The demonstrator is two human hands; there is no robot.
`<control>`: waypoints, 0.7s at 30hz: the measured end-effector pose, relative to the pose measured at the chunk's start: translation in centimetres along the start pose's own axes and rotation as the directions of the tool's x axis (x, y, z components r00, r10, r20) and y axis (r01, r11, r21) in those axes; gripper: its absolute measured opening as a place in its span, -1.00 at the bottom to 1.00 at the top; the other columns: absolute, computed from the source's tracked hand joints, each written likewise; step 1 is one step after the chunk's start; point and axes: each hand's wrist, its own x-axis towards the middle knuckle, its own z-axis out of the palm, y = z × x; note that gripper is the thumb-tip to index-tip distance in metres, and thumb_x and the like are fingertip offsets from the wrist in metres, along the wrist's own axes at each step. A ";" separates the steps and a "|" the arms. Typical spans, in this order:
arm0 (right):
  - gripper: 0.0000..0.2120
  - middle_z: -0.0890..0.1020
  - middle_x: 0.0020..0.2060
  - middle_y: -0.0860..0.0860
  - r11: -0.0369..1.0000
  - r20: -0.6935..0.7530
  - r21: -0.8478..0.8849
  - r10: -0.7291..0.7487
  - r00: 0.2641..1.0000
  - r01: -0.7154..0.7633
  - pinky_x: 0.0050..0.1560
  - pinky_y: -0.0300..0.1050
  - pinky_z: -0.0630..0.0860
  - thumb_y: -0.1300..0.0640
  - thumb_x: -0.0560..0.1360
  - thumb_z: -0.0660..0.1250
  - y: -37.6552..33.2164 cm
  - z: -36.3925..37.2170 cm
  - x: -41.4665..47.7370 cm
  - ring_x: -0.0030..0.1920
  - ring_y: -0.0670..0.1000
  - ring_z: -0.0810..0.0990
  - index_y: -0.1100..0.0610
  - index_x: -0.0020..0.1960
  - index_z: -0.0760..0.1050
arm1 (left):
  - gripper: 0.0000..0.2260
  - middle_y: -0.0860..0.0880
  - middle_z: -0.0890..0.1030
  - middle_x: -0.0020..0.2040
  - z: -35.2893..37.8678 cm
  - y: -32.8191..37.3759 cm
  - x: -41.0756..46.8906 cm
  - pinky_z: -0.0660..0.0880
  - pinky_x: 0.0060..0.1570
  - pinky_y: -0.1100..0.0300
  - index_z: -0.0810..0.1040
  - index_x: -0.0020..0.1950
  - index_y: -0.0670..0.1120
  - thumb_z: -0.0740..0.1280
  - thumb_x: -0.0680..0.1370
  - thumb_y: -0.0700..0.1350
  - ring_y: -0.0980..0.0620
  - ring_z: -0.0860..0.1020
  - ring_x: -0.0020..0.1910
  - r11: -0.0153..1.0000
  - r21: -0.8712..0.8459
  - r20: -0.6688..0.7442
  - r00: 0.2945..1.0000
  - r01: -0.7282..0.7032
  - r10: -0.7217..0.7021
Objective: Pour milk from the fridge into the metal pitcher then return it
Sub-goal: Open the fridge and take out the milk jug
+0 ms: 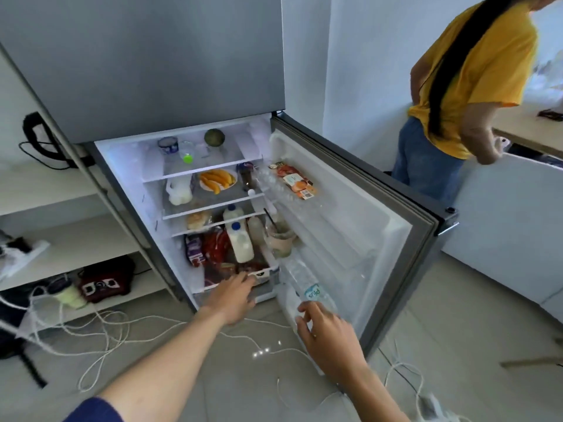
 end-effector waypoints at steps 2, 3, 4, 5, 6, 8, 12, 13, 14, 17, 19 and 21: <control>-0.75 0.60 0.10 -0.08 0.995 0.122 -0.015 0.095 0.988 -0.094 -0.07 0.00 0.55 -0.09 0.57 0.09 1.3 2.5 0.3 0.03 0.06 0.62 -0.05 0.18 0.40 | -0.63 -0.02 0.45 0.38 2.9 -1.4 -0.1 0.44 0.17 0.04 0.39 0.37 0.01 0.25 0.58 0.06 -0.11 0.47 0.29 0.999 -0.035 0.067 0.997 0.032 -0.030; -0.74 0.59 0.12 -0.06 0.991 0.160 -0.022 0.132 0.978 -0.130 -0.05 0.01 0.54 -0.08 0.57 0.10 1.8 2.8 0.2 0.07 0.07 0.60 -0.04 0.20 0.39 | -0.64 -0.03 0.46 0.38 3.8 -1.6 -0.2 0.44 0.15 0.06 0.39 0.35 0.01 0.26 0.58 0.05 -0.11 0.49 0.28 0.998 -0.054 0.084 0.996 0.036 -0.031; -0.72 0.57 0.15 -0.05 0.986 0.192 -0.039 0.164 0.968 -0.159 -0.02 0.01 0.54 -0.07 0.58 0.10 2.4 3.0 0.3 0.09 0.08 0.59 -0.03 0.23 0.39 | -0.64 -0.04 0.46 0.39 4.7 -1.9 -0.1 0.44 0.16 0.07 0.39 0.36 0.00 0.25 0.59 0.05 -0.12 0.50 0.28 0.996 -0.071 0.112 0.993 0.048 -0.039; -0.71 0.56 0.18 -0.03 0.981 0.219 -0.057 0.193 0.956 -0.185 0.00 0.01 0.54 -0.06 0.58 0.10 2.8 3.3 0.7 0.11 0.09 0.59 -0.03 0.26 0.38 | -0.63 -0.06 0.46 0.41 5.7 -2.3 0.2 0.44 0.17 0.07 0.37 0.38 -0.01 0.25 0.59 0.04 -0.13 0.49 0.29 0.994 -0.094 0.133 0.990 0.061 -0.048; -0.69 0.54 0.21 -0.02 0.975 0.247 -0.076 0.221 0.944 -0.208 0.03 0.02 0.53 -0.06 0.59 0.10 3.2 3.8 1.4 0.13 0.10 0.58 -0.03 0.29 0.37 | -0.61 -0.08 0.45 0.42 6.7 -2.6 0.7 0.44 0.20 0.06 0.36 0.40 -0.02 0.24 0.59 0.04 -0.14 0.49 0.31 0.990 -0.120 0.158 0.986 0.077 -0.057; -0.65 0.50 0.28 0.00 0.962 0.287 -0.125 0.268 0.920 -0.241 0.10 0.05 0.53 -0.06 0.59 0.12 3.7 4.2 3.1 0.18 0.10 0.56 -0.03 0.35 0.33 | -0.57 -0.11 0.44 0.43 8.8 -3.0 2.0 0.44 0.25 0.03 0.34 0.44 -0.04 0.23 0.59 0.04 -0.17 0.48 0.34 0.981 -0.166 0.193 0.979 0.097 -0.064; -0.61 0.47 0.31 0.01 0.945 0.337 -0.209 0.311 0.889 -0.252 0.21 0.03 0.49 -0.06 0.61 0.12 4.3 5.2 6.7 0.26 0.07 0.51 0.00 0.41 0.29 | -0.57 -0.14 0.48 0.37 12.1 -2.7 5.7 0.46 0.21 0.00 0.33 0.41 -0.07 0.23 0.58 0.05 -0.20 0.50 0.29 0.953 -0.277 0.255 0.966 0.124 -0.051; -0.61 0.48 0.31 0.01 0.939 0.341 -0.239 0.320 0.884 -0.247 0.23 0.01 0.48 -0.06 0.61 0.13 4.6 5.6 8.0 0.26 0.06 0.51 0.01 0.41 0.29 | -0.59 -0.14 0.50 0.35 13.4 -2.7 6.9 0.46 0.19 0.00 0.34 0.39 -0.07 0.23 0.58 0.05 -0.20 0.51 0.28 0.939 -0.317 0.265 0.963 0.133 -0.047; -0.61 0.49 0.30 0.00 0.933 0.336 -0.268 0.324 0.884 -0.240 0.24 -0.01 0.46 -0.06 0.61 0.14 4.7 6.0 9.0 0.26 0.05 0.51 0.01 0.40 0.30 | -0.60 -0.15 0.51 0.33 14.3 -2.6 7.8 0.47 0.17 0.00 0.34 0.38 -0.07 0.22 0.58 0.05 -0.20 0.51 0.27 0.929 -0.341 0.275 0.960 0.142 -0.046; -0.61 0.50 0.29 -0.02 0.915 0.337 -0.334 0.342 0.877 -0.228 0.25 -0.09 0.43 -0.08 0.61 0.13 5.3 7.5 11.9 0.27 0.01 0.50 0.00 0.39 0.33 | -0.64 -0.15 0.53 0.30 17.7 -2.7 10.8 0.47 0.17 0.00 0.38 0.32 -0.10 0.21 0.58 0.02 -0.19 0.52 0.25 0.892 -0.418 0.315 0.949 0.173 -0.036; -0.61 0.50 0.29 -0.03 0.908 0.339 -0.365 0.336 0.878 -0.206 0.25 -0.13 0.41 -0.10 0.61 0.12 5.9 8.6 13.7 0.27 0.00 0.50 0.01 0.38 0.34 | -0.61 -0.13 0.52 0.33 20.3 -3.0 13.1 0.44 0.18 0.07 0.37 0.39 -0.08 0.23 0.59 0.01 -0.16 0.51 0.27 0.842 -0.491 0.347 0.937 0.223 -0.045; -0.61 0.52 0.27 -0.02 0.909 0.361 -0.375 0.321 0.876 -0.179 0.22 -0.14 0.42 -0.12 0.61 0.12 6.4 9.6 15.2 0.26 0.00 0.51 0.02 0.36 0.37 | -0.57 -0.10 0.50 0.36 22.3 -3.0 15.0 0.42 0.18 0.10 0.35 0.43 -0.06 0.25 0.59 0.03 -0.13 0.50 0.29 0.791 -0.542 0.389 0.919 0.285 -0.064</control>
